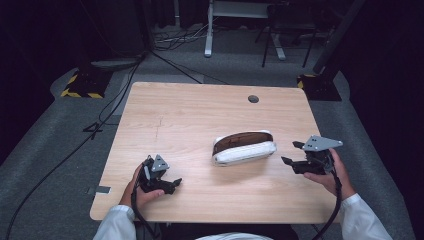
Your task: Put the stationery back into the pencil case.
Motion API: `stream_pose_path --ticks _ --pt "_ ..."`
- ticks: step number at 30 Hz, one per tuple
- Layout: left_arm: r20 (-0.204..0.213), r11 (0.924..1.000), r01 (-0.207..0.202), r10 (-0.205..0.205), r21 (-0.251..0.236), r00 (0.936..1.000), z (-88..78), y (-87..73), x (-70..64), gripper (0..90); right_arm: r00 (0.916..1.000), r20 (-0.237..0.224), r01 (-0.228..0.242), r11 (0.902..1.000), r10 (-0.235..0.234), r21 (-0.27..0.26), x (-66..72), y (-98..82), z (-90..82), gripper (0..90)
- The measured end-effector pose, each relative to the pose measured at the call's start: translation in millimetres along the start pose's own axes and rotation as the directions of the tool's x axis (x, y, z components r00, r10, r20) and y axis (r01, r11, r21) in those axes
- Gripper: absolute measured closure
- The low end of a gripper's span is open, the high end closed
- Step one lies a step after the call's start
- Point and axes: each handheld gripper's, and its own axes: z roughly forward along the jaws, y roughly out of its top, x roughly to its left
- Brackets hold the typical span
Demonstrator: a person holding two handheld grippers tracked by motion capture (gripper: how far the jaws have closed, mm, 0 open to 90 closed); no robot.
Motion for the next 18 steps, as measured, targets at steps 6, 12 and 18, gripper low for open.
stream_pose_path --ticks 6,12,18 --pt "0.000 1.0000 -0.001 0.001 0.001 1.0000 -0.1 0.0 0.1 14.7 0.9998 0.011 -0.018 0.9995 0.018 0.026 -3.2 -18.3 -1.1 29.7" --pt "0.000 1.0000 0.000 0.000 0.000 1.0000 0.0 0.0 0.0 14.7 0.9995 0.022 -0.024 0.9986 0.023 0.048 -5.5 -33.8 -1.7 29.1" --pt "0.000 1.0000 0.000 0.000 0.000 1.0000 0.0 0.0 0.0 14.7 0.9981 0.035 -0.053 0.9962 0.051 0.068 -8.1 -57.6 -1.3 28.1"
